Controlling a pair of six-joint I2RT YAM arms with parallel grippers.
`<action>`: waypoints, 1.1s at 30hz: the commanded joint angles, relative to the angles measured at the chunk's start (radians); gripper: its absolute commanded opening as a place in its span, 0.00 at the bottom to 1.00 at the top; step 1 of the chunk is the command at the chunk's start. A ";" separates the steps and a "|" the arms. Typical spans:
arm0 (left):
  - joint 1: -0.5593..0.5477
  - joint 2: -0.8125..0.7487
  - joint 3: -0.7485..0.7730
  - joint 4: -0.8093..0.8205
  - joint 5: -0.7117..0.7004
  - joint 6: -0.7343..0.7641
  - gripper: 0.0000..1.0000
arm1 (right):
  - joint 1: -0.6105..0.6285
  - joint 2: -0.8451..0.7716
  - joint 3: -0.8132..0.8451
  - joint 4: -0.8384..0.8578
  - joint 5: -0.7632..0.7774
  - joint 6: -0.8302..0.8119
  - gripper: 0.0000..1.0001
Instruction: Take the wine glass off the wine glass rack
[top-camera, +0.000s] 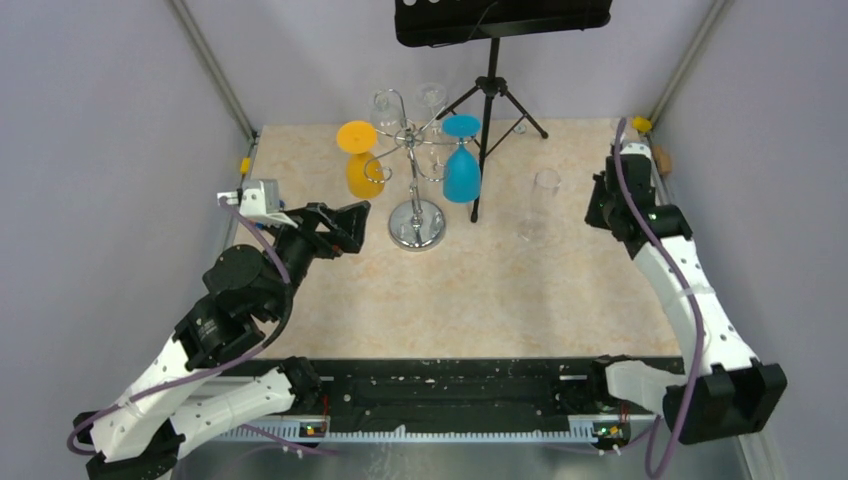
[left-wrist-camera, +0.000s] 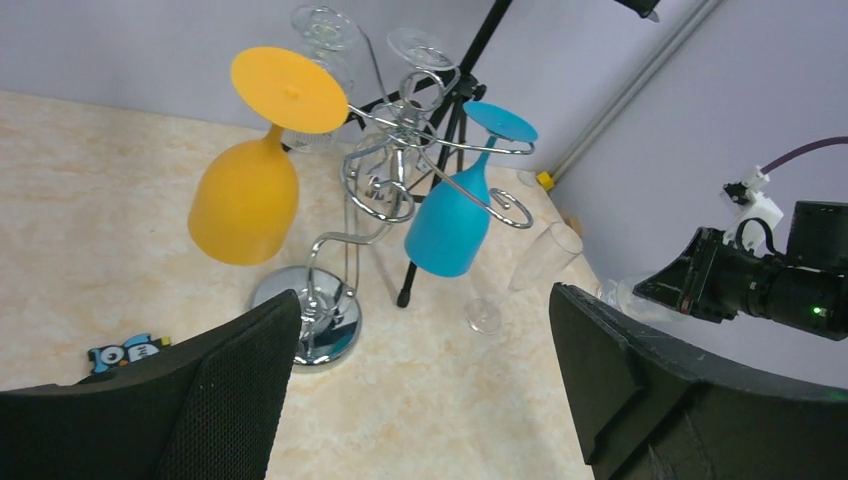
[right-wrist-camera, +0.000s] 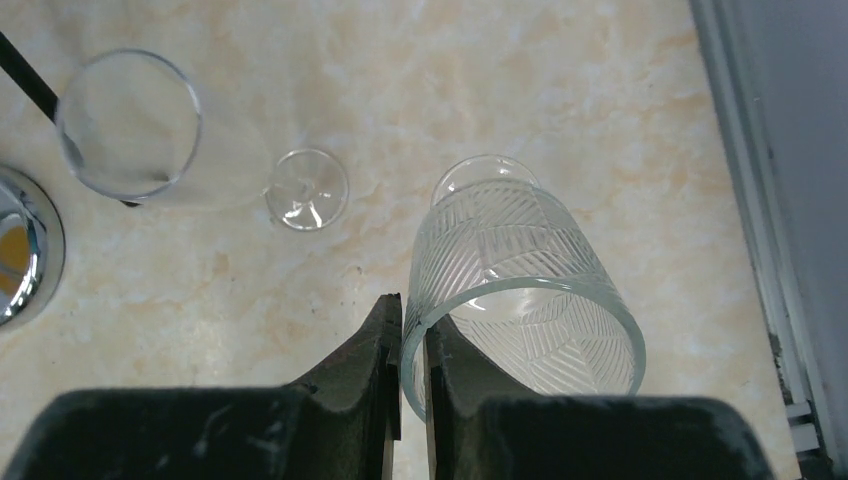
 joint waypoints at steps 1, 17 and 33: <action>0.002 -0.018 0.023 -0.001 -0.119 0.076 0.97 | -0.035 0.103 -0.026 0.063 -0.177 -0.040 0.00; 0.004 0.015 0.022 0.101 -0.345 0.261 0.99 | -0.057 0.339 -0.028 0.196 -0.182 -0.021 0.00; 0.022 0.048 0.024 0.088 -0.350 0.256 0.99 | -0.097 0.472 0.049 0.190 -0.253 -0.056 0.00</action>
